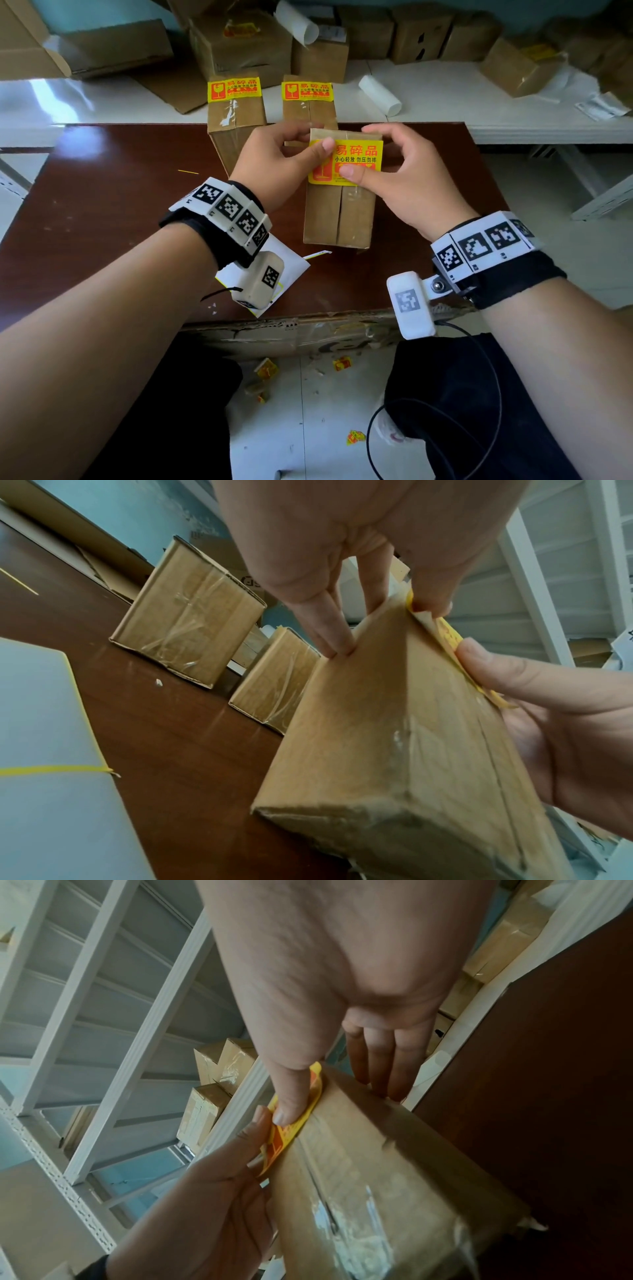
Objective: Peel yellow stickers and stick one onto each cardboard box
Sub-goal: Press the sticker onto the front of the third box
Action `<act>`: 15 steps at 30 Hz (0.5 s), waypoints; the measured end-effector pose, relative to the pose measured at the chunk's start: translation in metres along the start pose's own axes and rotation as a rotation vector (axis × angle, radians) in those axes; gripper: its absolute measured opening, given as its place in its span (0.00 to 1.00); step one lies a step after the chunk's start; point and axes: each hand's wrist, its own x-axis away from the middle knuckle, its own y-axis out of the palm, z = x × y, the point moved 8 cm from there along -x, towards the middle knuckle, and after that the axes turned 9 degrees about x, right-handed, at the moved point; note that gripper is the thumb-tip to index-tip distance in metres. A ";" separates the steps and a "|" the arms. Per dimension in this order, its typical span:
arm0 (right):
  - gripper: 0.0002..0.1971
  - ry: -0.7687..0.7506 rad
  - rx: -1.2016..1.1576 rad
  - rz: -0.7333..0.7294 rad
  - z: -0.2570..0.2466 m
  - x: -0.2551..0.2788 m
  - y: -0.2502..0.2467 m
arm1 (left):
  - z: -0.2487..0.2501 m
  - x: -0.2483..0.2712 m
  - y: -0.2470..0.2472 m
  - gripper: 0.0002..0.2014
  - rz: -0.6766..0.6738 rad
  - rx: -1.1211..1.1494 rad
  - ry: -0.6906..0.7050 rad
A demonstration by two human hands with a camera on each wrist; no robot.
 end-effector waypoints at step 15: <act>0.37 0.020 -0.094 -0.015 0.003 -0.008 0.003 | 0.000 -0.002 -0.004 0.20 0.024 0.013 0.033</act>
